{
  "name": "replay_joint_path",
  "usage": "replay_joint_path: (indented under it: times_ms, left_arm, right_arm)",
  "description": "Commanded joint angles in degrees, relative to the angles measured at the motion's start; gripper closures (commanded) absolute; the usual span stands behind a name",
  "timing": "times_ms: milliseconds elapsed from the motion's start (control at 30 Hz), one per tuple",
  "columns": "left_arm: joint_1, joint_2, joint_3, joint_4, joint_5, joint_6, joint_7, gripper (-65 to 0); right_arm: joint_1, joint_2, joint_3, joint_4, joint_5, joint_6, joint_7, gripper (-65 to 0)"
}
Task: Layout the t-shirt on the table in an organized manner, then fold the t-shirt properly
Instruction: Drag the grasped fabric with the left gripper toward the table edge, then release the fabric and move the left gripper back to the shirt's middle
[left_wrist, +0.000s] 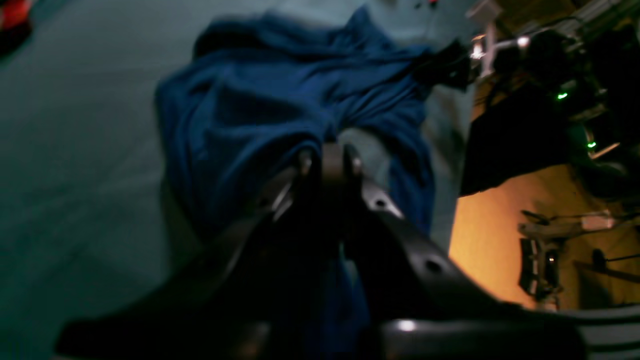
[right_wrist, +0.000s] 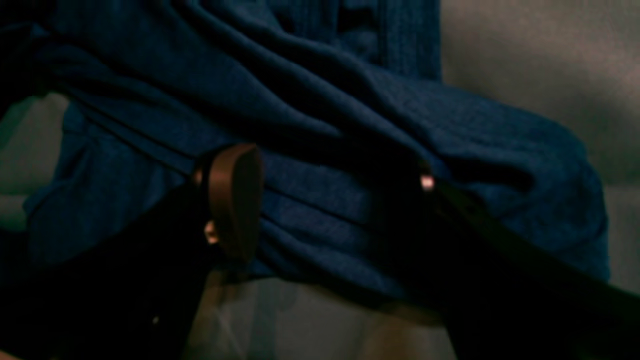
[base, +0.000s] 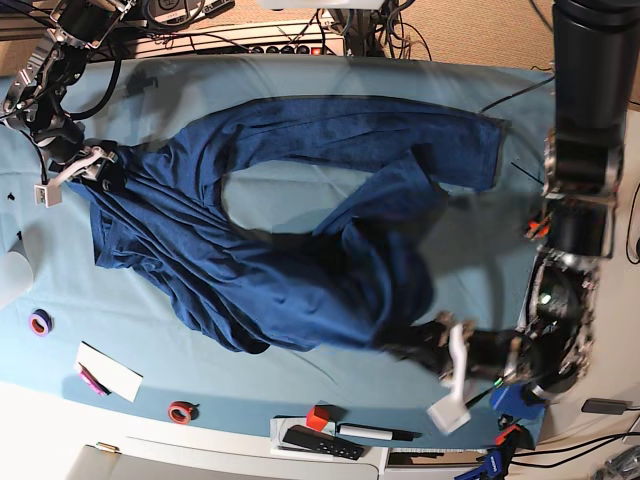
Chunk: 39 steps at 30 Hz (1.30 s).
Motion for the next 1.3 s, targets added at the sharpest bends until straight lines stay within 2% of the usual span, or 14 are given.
replay_joint_path:
  times_ms: [0,167,267,500,1033,1167,1267]
  left_arm:
    - [-1.1,-1.4,-0.4,0.9,-1.6,-0.3,-0.9,0.0]
    - [4.0,-5.3,-0.4,0.9,-1.6,-0.3,-0.9,0.0]
    - [6.9,-6.4,-0.4,0.9,-1.6,0.3,-0.9,0.0]
    - [10.2,-6.5,-0.4,0.9,-1.6,0.0,-0.9,0.0]
    - [9.2,-6.4,-0.4,1.0,-1.6,-0.3,-0.9,0.0]
    - [6.0,-3.6,-0.5,1.0,-1.6,-0.3,-0.9,0.0]
    - [4.1,1.8,-0.5,1.0,-1.6,-0.3,-0.9,0.0]
  right_arm:
    - [0.5,1.4,0.3,0.7,1.0,0.1,1.4,-37.1]
    - [0.5,1.4,0.3,0.7,1.0,0.1,1.5,-37.1]
    - [0.5,1.4,0.3,0.7,1.0,0.1,1.5,-37.1]
    - [0.5,1.4,0.3,0.8,1.0,0.1,1.5,-37.0]
    - [0.5,1.4,0.3,0.7,1.3,0.1,1.6,-37.0]
    - [0.5,1.4,0.3,0.7,1.4,0.1,2.3,-37.0]
    - [0.5,1.3,0.3,0.7,1.4,0.1,2.4,-37.0]
